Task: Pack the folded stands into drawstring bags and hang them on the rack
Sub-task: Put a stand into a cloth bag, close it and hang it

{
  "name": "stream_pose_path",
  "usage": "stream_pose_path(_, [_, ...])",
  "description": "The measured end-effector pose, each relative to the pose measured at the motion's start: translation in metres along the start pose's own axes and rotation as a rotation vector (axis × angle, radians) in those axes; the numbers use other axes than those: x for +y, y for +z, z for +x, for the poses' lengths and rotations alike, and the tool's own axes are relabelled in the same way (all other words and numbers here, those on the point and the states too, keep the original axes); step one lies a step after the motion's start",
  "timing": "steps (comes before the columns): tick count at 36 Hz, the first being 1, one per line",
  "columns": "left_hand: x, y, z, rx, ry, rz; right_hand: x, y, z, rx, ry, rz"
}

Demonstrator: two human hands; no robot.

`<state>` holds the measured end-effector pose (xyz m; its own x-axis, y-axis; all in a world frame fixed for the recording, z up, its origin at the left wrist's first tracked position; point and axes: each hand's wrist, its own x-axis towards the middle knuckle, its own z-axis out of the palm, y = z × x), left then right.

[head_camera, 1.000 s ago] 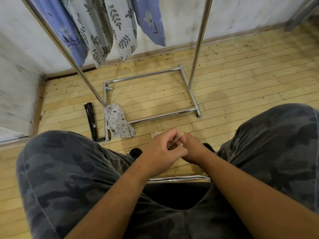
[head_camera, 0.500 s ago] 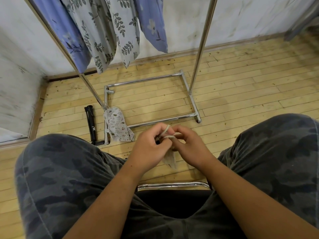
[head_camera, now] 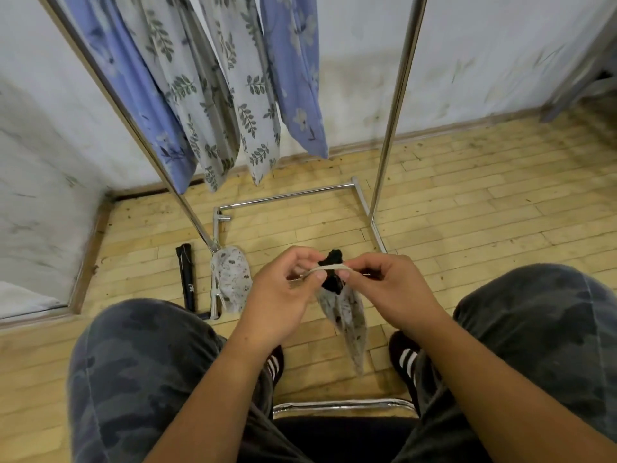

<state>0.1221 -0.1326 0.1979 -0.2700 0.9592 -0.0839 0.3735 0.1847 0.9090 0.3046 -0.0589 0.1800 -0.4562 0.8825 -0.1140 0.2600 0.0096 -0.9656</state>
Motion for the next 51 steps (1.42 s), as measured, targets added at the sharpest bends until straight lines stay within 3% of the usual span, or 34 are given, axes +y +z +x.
stream_pose_path(17, [0.142, -0.053, 0.066, 0.122, 0.271, -0.069, -0.133, -0.052, 0.061, 0.161, -0.302, 0.129])
stream_pose_path(24, [0.207, -0.078, 0.106, 0.155, 0.385, -0.089, -0.196, -0.074, 0.098, 0.301, -0.375, 0.176])
stream_pose_path(36, [0.285, -0.092, 0.176, 0.214, 0.373, -0.260, -0.269, -0.093, 0.162, 0.349, -0.370, 0.423])
stream_pose_path(43, [0.315, -0.100, 0.226, 0.292, 0.360, -0.394, -0.306, -0.101, 0.207, 0.396, -0.388, 0.443])
stream_pose_path(51, [0.342, -0.097, 0.267, 0.339, 0.394, -0.382, -0.332, -0.109, 0.248, 0.428, -0.420, 0.531])
